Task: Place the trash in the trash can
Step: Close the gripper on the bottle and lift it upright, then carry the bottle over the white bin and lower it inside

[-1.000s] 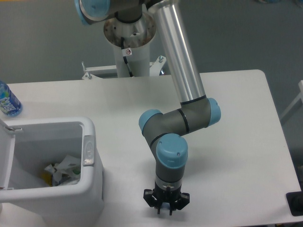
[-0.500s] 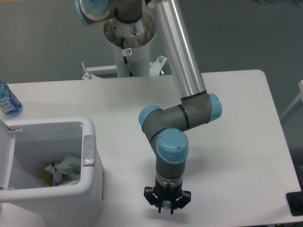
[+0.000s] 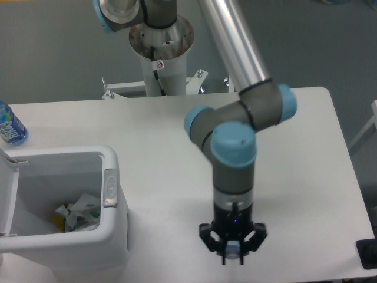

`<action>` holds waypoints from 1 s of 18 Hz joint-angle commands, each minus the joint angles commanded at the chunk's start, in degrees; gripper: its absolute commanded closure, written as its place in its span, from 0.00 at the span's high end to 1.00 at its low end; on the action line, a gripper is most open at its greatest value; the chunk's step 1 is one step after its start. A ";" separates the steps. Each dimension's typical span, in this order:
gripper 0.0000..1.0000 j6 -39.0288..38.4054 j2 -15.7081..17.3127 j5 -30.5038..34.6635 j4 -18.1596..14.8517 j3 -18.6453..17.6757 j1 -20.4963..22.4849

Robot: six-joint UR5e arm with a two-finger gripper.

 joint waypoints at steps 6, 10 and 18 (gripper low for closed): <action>0.33 -8.29 6.06 -2.20 0.00 3.44 -1.40; 0.33 -8.38 8.62 -4.92 0.53 3.97 -4.21; 0.33 -8.12 9.59 -5.98 2.99 4.23 -13.00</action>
